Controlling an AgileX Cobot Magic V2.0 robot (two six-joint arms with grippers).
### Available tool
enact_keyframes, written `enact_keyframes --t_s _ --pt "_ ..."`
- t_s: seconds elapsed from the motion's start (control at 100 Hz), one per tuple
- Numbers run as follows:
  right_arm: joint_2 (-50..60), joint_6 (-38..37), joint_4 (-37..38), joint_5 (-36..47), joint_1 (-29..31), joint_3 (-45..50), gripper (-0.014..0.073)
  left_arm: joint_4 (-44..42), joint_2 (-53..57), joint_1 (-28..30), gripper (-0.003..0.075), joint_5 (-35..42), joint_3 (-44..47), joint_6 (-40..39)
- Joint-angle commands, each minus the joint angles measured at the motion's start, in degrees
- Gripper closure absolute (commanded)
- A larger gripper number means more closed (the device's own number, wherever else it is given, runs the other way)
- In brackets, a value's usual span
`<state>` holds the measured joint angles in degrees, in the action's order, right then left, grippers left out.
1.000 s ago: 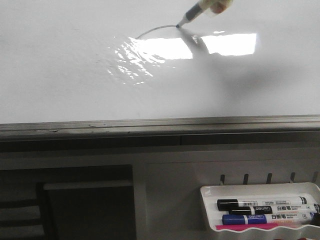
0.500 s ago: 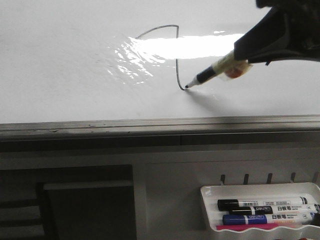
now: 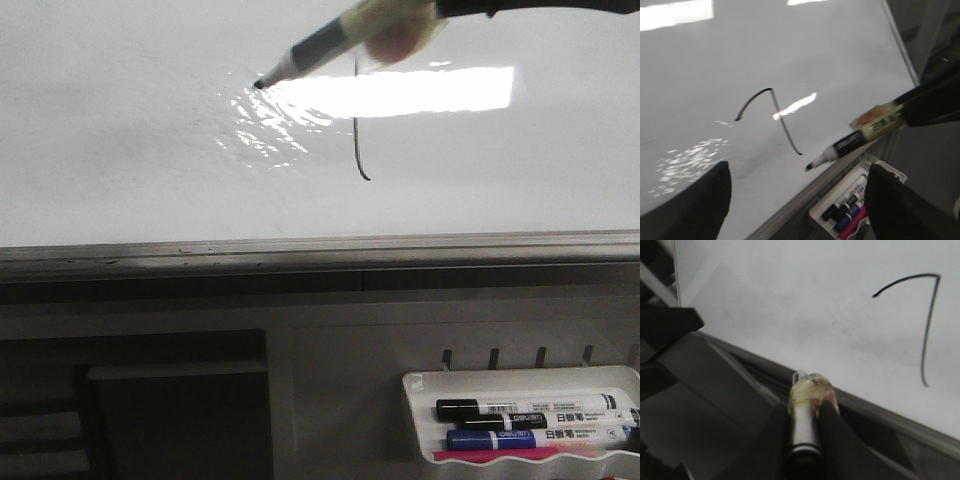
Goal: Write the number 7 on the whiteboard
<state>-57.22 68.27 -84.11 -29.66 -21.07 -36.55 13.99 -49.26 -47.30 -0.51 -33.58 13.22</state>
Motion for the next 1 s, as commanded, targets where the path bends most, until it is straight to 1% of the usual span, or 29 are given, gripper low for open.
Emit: enact_keyframes --t_s 0.0,0.06,0.13,0.27,0.45,0.48,0.7,0.8,0.99 --pt "-2.2 -9.3 9.2 -7.3 0.2 -5.1 0.0657 -4.4 -3.4 -4.0 0.0210 5.5 -3.6 0.1" --pt "-3.6 -12.6 13.3 -10.5 0.2 -7.4 0.0657 -6.6 -6.2 -5.7 0.0210 5.4 -4.7 0.1" --pt "-4.4 -15.8 16.2 -12.8 0.2 -9.7 0.0657 -8.5 -8.9 -6.6 0.0210 5.4 -5.8 0.1" --pt "-4.5 -21.2 20.9 -14.8 0.2 -13.2 0.0657 -11.2 -12.3 -6.6 0.0210 4.3 -6.3 0.1" --pt "-5.7 -28.0 30.0 -20.4 0.4 -19.0 0.0657 -16.3 -13.9 -7.1 0.0210 3.9 -6.3 0.1" --pt "-6.1 -28.9 30.4 -20.8 0.4 -19.6 0.0657 -16.7 -14.0 -7.2 0.0210 4.1 -6.3 0.1" --pt "-7.3 -28.9 30.4 -24.0 0.4 -23.0 0.0657 -18.1 -14.9 -7.2 0.0213 4.0 -6.3 0.1" --pt "-7.6 -28.9 30.3 -24.5 0.4 -23.3 0.0657 -18.4 -15.3 -7.2 0.0256 4.0 -6.3 0.1" --pt "-7.8 -28.9 30.3 -24.3 0.4 -23.3 0.0657 -18.4 -15.3 -7.2 0.0384 5.7 -6.3 0.1"
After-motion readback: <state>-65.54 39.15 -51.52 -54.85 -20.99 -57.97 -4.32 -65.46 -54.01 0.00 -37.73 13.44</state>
